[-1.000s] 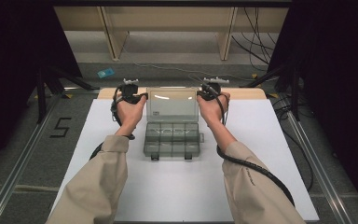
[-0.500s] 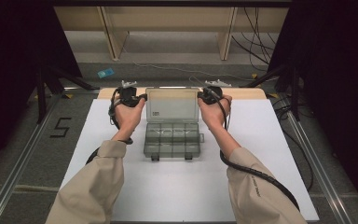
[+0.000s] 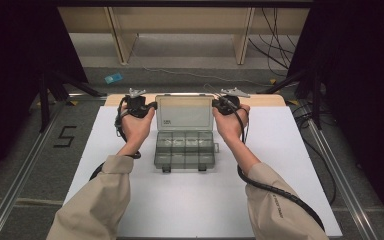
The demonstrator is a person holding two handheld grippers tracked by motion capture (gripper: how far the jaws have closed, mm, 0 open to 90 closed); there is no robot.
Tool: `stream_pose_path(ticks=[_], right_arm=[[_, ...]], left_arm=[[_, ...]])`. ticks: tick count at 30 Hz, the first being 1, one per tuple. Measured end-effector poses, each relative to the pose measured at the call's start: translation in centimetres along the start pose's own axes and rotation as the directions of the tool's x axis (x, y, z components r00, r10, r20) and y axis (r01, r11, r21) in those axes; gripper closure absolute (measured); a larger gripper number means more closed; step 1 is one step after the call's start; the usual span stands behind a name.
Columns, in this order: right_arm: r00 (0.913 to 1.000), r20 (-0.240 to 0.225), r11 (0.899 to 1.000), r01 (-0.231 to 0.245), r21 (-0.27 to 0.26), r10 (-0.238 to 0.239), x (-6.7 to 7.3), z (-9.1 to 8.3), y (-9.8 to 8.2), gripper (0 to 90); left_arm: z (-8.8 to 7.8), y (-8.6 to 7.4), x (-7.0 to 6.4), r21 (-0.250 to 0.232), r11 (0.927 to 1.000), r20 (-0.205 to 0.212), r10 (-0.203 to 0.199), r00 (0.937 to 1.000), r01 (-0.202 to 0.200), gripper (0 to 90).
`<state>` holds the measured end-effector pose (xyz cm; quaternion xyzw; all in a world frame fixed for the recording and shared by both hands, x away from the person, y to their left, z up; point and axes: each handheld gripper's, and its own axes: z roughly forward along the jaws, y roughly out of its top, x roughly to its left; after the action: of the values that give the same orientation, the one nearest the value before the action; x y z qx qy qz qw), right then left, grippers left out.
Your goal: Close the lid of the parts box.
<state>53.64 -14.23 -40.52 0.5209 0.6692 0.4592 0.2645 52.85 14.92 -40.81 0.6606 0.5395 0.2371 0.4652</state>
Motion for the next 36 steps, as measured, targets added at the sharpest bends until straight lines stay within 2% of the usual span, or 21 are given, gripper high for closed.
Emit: stream_pose_path(ticks=[13,34,36], right_arm=[[0.9997,0.002,1.000,0.025,-0.014,-0.025,0.4,-1.2,-0.4,87.8],[0.9986,-0.019,0.998,0.049,-0.043,-0.050,0.7,-2.8,-1.2,88.0],[0.9984,-0.020,0.998,0.052,-0.033,-0.052,0.8,-3.1,-1.2,88.0]], left_arm=[[-1.0,-0.6,-0.3,-0.024,0.9995,-0.002,0.018,0.9998,-0.018,88.8],[-2.7,-1.6,-0.7,-0.053,0.9974,0.011,0.049,0.9987,-0.049,88.7],[-3.0,-1.7,-0.8,-0.053,0.9969,0.013,0.060,0.9981,-0.059,88.8]])
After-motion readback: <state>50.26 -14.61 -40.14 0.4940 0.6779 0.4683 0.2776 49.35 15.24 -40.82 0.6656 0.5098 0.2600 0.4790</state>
